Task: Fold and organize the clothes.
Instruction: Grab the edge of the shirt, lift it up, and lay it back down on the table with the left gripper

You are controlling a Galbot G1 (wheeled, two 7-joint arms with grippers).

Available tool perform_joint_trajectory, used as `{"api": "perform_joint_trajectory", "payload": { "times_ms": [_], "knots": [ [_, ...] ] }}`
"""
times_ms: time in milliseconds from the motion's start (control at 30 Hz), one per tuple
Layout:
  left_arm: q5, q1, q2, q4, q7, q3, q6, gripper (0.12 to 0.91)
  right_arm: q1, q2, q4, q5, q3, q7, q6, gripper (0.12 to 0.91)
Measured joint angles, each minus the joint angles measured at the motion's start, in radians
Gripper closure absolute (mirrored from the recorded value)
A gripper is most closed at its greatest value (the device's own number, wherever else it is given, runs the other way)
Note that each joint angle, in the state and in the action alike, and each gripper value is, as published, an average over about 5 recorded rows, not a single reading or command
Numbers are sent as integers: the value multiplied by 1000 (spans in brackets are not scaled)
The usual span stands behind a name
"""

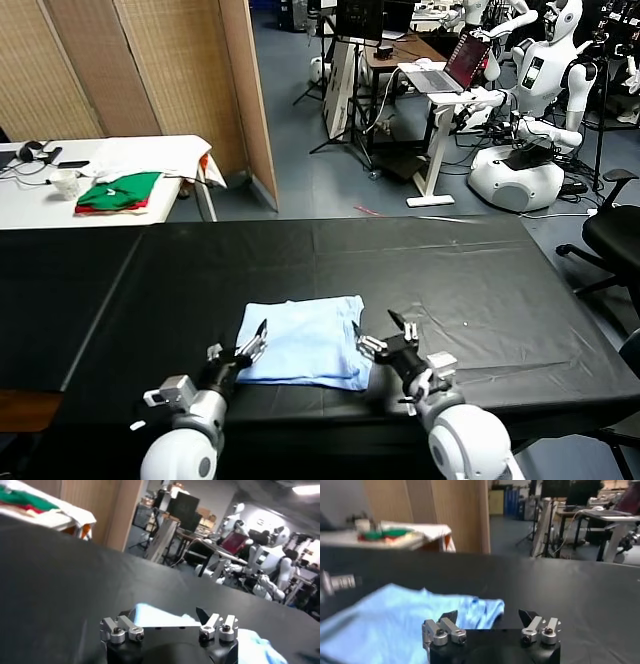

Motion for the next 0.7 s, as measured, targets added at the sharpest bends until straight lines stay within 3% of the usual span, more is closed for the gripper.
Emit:
{"api": "perform_joint_trajectory", "payload": {
  "times_ms": [500, 600, 700],
  "knots": [
    [-44, 22, -4, 47, 15, -20, -20, 147, -34, 7, 76, 4, 28, -1, 6, 118],
    [-49, 24, -6, 50, 19, -19, -16, 263, -35, 7, 81, 4, 29, -2, 7, 118],
    [-79, 19, -7, 55, 15, -19, -2, 444, -35, 10, 83, 4, 27, -3, 8, 118]
  ]
}}
